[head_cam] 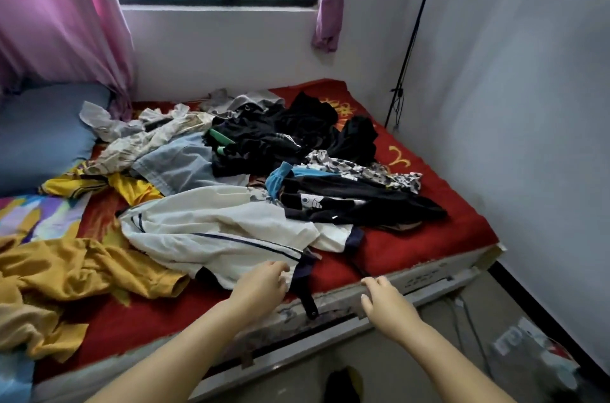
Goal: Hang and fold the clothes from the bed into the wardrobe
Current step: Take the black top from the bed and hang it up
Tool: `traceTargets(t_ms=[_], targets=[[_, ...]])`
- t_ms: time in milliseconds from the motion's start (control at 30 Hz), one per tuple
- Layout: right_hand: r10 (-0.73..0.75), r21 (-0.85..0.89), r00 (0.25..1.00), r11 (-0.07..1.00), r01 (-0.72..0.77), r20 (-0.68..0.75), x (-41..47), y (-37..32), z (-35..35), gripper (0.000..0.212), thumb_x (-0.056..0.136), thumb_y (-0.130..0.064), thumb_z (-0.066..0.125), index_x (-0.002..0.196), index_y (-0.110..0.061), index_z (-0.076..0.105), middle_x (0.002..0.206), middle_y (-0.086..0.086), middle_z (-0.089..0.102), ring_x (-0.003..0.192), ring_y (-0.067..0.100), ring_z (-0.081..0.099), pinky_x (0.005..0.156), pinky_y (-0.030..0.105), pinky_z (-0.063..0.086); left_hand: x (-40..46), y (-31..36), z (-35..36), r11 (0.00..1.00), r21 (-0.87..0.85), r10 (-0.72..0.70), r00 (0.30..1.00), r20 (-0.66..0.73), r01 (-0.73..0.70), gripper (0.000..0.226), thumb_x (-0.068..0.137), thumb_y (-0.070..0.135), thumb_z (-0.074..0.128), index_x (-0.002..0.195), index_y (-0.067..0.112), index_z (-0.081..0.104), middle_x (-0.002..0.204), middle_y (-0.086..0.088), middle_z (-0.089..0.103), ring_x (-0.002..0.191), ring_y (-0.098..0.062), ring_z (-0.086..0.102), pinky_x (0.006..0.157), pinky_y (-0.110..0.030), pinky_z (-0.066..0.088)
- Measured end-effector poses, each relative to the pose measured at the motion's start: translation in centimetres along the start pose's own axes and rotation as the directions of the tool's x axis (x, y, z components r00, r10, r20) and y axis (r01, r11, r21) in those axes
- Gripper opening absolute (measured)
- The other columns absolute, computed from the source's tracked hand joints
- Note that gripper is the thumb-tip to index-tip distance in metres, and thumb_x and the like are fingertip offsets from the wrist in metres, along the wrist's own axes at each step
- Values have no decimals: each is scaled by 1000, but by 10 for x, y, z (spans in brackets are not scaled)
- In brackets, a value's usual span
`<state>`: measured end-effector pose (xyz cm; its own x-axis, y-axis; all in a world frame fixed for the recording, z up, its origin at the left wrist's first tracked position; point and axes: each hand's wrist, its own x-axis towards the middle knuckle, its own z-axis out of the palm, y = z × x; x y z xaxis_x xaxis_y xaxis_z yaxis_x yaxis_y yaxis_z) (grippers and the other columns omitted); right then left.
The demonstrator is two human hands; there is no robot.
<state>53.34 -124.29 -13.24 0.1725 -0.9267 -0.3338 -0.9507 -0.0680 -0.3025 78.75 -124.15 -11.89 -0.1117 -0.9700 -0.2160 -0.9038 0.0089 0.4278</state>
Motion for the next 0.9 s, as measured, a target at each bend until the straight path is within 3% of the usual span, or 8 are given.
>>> traceTargets(t_ms=[133, 367, 567, 733, 800, 900], targets=[[-14, -72, 999, 997, 18, 45, 86, 43, -39, 39, 101, -30, 34, 139, -20, 38, 134, 4, 41, 115, 26, 51, 86, 34, 44, 102, 15, -1, 994, -28, -107, 994, -21, 106, 36, 96, 24, 39, 131, 23, 50, 129, 1, 55, 112, -18, 55, 87, -32, 47], [63, -134, 985, 990, -41, 162, 219, 112, -98, 43, 98, -29, 42, 140, -20, 37, 135, 7, 42, 121, 27, 50, 93, 35, 44, 242, 59, 19, 988, -57, -141, 989, 54, 144, 30, 95, 23, 40, 118, 17, 58, 120, -4, 61, 109, -23, 57, 85, -32, 46], [112, -72, 963, 993, -97, 243, 324, 137, -74, 43, 96, -28, 45, 137, -19, 40, 134, 9, 43, 123, 29, 49, 96, 36, 44, 339, 47, 53, 989, -7, -143, 978, 155, 145, 34, 93, 20, 43, 127, 20, 49, 123, -2, 53, 114, -22, 50, 91, -35, 43], [205, -108, 970, 975, -192, 128, 422, 160, -37, 53, 95, -28, 48, 145, -23, 30, 146, 5, 33, 132, 25, 37, 102, 40, 39, 443, 20, 95, 998, 65, -5, 992, 126, -3, 53, 91, 36, 53, 140, 22, 39, 134, 0, 46, 125, -21, 43, 100, -35, 39], [254, -132, 966, 960, -246, 53, 451, 172, -27, 63, 94, -26, 49, 150, -22, 20, 156, 5, 19, 141, 24, 25, 110, 41, 31, 470, 13, 121, 984, 165, 39, 985, 171, -68, 69, 87, 50, 56, 144, 23, 30, 145, -4, 35, 135, -23, 33, 107, -38, 30], [281, -203, 960, 939, -277, -8, 488, 195, -16, 76, 94, -21, 51, 154, -23, 3, 162, 3, -3, 149, 21, -1, 118, 44, 13, 490, 3, 160, 928, 352, 12, 954, 299, -122, 92, 85, 61, 52, 152, 26, -1, 159, -11, -6, 147, -28, -4, 112, -59, 7]])
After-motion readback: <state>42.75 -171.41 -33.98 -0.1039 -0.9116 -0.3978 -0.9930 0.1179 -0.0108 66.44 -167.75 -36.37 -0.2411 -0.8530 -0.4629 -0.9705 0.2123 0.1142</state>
